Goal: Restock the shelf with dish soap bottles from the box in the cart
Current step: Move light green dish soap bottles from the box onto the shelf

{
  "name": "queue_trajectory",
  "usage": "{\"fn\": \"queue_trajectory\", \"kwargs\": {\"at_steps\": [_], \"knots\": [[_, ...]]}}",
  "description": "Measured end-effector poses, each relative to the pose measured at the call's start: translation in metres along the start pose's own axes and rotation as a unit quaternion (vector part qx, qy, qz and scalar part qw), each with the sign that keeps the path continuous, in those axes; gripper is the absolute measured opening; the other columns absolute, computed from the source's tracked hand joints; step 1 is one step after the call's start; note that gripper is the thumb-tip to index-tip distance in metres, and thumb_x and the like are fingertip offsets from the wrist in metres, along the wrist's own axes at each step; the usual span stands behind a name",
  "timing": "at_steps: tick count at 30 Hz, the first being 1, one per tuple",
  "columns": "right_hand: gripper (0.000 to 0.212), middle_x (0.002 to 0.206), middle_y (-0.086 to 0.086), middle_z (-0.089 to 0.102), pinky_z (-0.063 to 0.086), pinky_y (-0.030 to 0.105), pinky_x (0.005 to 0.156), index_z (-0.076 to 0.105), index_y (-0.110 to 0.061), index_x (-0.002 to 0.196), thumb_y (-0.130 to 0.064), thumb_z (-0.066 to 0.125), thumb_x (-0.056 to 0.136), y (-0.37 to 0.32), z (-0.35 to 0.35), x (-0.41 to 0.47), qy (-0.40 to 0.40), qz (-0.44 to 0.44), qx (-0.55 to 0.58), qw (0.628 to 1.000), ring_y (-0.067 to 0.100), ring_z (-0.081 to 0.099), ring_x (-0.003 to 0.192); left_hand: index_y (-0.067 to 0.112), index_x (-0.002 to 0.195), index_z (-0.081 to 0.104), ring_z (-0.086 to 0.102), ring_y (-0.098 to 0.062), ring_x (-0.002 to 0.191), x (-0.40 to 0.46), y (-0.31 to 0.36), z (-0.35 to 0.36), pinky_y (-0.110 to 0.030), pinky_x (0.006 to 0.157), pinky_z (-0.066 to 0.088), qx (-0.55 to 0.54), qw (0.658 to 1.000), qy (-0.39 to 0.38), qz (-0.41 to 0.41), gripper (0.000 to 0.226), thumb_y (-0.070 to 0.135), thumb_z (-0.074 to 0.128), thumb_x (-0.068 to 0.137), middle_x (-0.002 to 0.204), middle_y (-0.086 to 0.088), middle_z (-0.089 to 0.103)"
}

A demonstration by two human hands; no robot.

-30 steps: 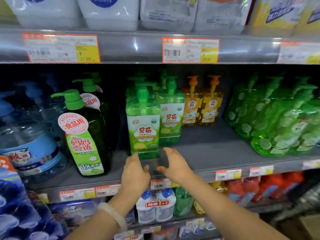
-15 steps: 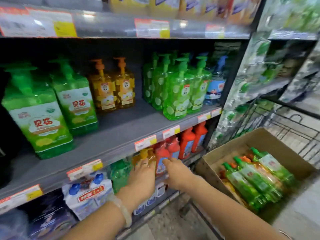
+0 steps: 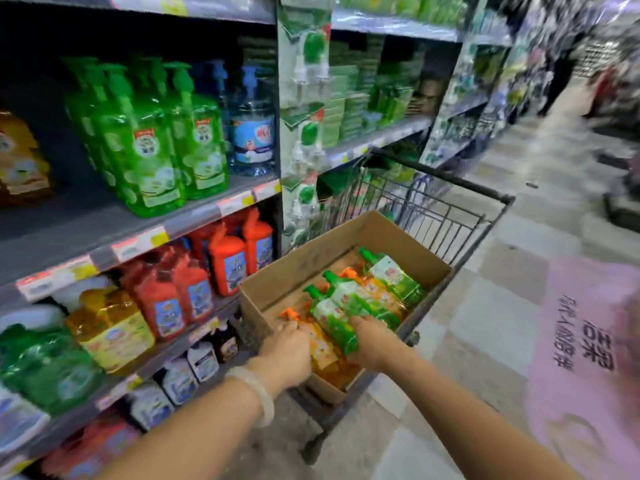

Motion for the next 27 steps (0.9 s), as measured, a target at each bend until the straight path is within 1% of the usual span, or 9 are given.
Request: {"fn": "queue_trajectory", "kwargs": {"at_steps": [2, 5, 7, 12, 15, 18, 23, 27], "knots": [[0.071, 0.133, 0.018, 0.044, 0.043, 0.04, 0.099, 0.03, -0.01, 0.142, -0.031, 0.064, 0.083, 0.027, -0.001, 0.005, -0.015, 0.016, 0.014, 1.0, 0.035, 0.044, 0.123, 0.01, 0.133, 0.037, 0.031, -0.03, 0.134, 0.013, 0.018, 0.006, -0.04, 0.112, 0.03, 0.005, 1.0, -0.011, 0.007, 0.047, 0.022, 0.05, 0.089, 0.141, -0.011, 0.035], [0.065, 0.134, 0.017, 0.044, 0.042, 0.039, 0.101, 0.034, -0.009, 0.139, -0.03, 0.063, 0.085, 0.053, 0.0, 0.02, -0.026, 0.026, 0.03, 0.999, 0.034, 0.044, 0.124, 0.008, 0.133, 0.037, 0.029, -0.031, 0.134, 0.035, 0.033, 0.013, -0.039, 0.112, 0.028, 0.018, 0.999, -0.043, 0.002, 0.047, 0.022, 0.051, 0.09, 0.141, -0.012, 0.033], [0.065, 0.135, 0.015, 0.044, 0.042, 0.04, 0.103, 0.035, -0.009, 0.138, -0.03, 0.064, 0.085, 0.064, 0.0, 0.034, -0.03, 0.03, 0.044, 0.998, 0.033, 0.042, 0.126, 0.009, 0.133, 0.037, 0.029, -0.032, 0.133, 0.055, 0.037, 0.016, -0.04, 0.111, 0.029, 0.022, 0.998, -0.062, -0.006, 0.048, 0.022, 0.053, 0.09, 0.14, -0.013, 0.033], [0.062, 0.135, 0.013, 0.045, 0.042, 0.041, 0.104, 0.036, -0.01, 0.137, -0.028, 0.065, 0.085, 0.087, -0.008, 0.079, -0.045, 0.03, 0.046, 0.997, 0.031, 0.042, 0.125, 0.012, 0.139, 0.031, 0.03, -0.03, 0.134, 0.12, 0.04, 0.014, -0.04, 0.111, 0.032, 0.014, 0.998, -0.058, -0.015, 0.057, 0.02, 0.054, 0.087, 0.144, -0.01, 0.033], [0.066, 0.138, 0.014, 0.042, 0.041, 0.042, 0.105, 0.032, -0.012, 0.14, -0.029, 0.065, 0.085, 0.105, -0.019, 0.112, -0.052, 0.037, 0.027, 0.998, 0.032, 0.041, 0.127, 0.014, 0.139, 0.032, 0.029, -0.029, 0.135, 0.156, 0.046, 0.012, -0.041, 0.11, 0.033, 0.01, 0.998, -0.068, -0.012, 0.055, 0.016, 0.052, 0.089, 0.145, -0.009, 0.032], [0.068, 0.139, 0.015, 0.042, 0.04, 0.042, 0.106, 0.031, -0.012, 0.141, -0.032, 0.065, 0.085, 0.12, -0.025, 0.143, -0.063, 0.049, 0.017, 0.997, 0.033, 0.041, 0.128, 0.011, 0.138, 0.033, 0.028, -0.029, 0.135, 0.186, 0.049, 0.014, -0.042, 0.111, 0.032, 0.022, 0.996, -0.085, -0.003, 0.052, 0.017, 0.053, 0.09, 0.144, -0.011, 0.033], [0.069, 0.139, 0.015, 0.042, 0.04, 0.041, 0.107, 0.03, -0.012, 0.141, -0.033, 0.065, 0.086, 0.146, -0.01, 0.185, -0.11, 0.058, 0.015, 0.992, 0.032, 0.045, 0.127, 0.01, 0.135, 0.035, 0.034, -0.03, 0.131, 0.217, 0.05, 0.034, -0.041, 0.107, 0.036, 0.022, 0.992, -0.124, -0.011, 0.05, 0.016, 0.052, 0.089, 0.139, -0.012, 0.037], [0.066, 0.14, 0.016, 0.042, 0.04, 0.039, 0.106, 0.03, -0.01, 0.14, -0.033, 0.063, 0.088, 0.165, 0.004, 0.222, -0.156, 0.056, 0.025, 0.986, 0.032, 0.044, 0.128, 0.012, 0.137, 0.033, 0.031, -0.029, 0.133, 0.242, 0.049, 0.059, -0.041, 0.107, 0.037, -0.013, 0.987, -0.149, -0.057, 0.051, 0.014, 0.05, 0.089, 0.142, -0.01, 0.034]]}}
Point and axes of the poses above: each hand's wrist, its own x-axis towards the middle knuckle, its own z-axis out of the palm, y = z × x, the point moved 4 cm from there along x, towards the middle knuckle
